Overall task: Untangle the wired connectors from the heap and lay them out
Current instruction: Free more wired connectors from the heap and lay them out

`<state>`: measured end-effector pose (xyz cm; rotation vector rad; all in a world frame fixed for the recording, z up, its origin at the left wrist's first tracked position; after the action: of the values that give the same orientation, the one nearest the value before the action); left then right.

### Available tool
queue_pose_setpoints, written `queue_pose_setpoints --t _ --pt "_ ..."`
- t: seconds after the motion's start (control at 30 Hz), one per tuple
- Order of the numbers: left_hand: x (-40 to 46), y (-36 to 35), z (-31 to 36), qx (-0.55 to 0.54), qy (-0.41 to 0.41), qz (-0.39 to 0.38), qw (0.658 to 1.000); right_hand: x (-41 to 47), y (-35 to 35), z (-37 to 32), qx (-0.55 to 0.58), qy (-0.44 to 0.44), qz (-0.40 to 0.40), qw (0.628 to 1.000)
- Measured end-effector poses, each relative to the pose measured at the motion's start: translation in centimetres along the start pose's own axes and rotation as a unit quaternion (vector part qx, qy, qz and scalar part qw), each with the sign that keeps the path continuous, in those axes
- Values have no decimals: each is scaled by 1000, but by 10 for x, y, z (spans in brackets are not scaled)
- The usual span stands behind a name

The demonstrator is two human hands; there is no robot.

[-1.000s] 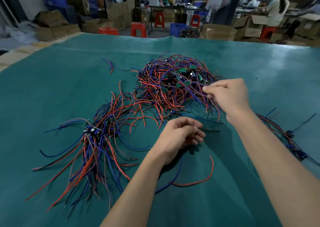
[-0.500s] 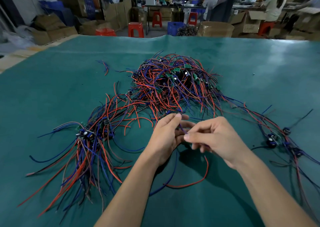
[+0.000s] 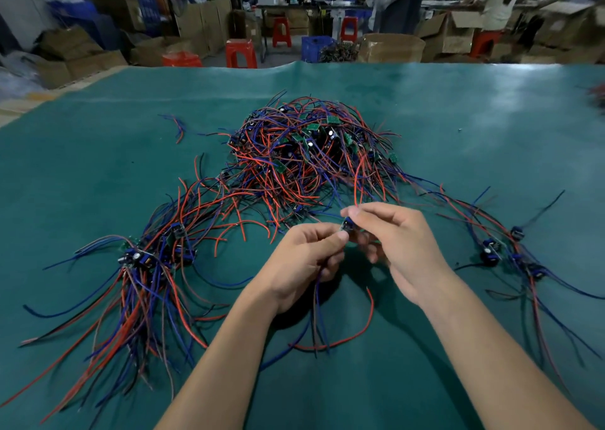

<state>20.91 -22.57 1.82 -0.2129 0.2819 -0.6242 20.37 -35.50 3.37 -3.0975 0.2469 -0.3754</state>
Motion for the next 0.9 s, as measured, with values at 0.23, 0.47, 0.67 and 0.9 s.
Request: queue_pose_setpoints --t 0.23,0.47,0.67,0.9 --pt "4 6 -3 17 2 16 1000 4 20 -3 -21 31 82 996" --pt "3 4 -2 59 -11 4 998 10 55 -17 -127 124 191 965" --pt "3 2 -3 80 -9 -16 997 9 95 -22 -161 147 295 930" --pt "4 10 -1 26 -19 23 999 -4 129 -15 -49 92 451 887"
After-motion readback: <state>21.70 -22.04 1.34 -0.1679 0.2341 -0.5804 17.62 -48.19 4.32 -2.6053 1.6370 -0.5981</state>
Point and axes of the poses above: each hand's wrist, its own x-axis towards the middle knuckle, its own y-axis out of the back of the hand, z = x × y, the point moved 7 cm from there along x, towards the middle knuckle, and after that the axes turned 12 degrees about y, right-handed, at the moved point
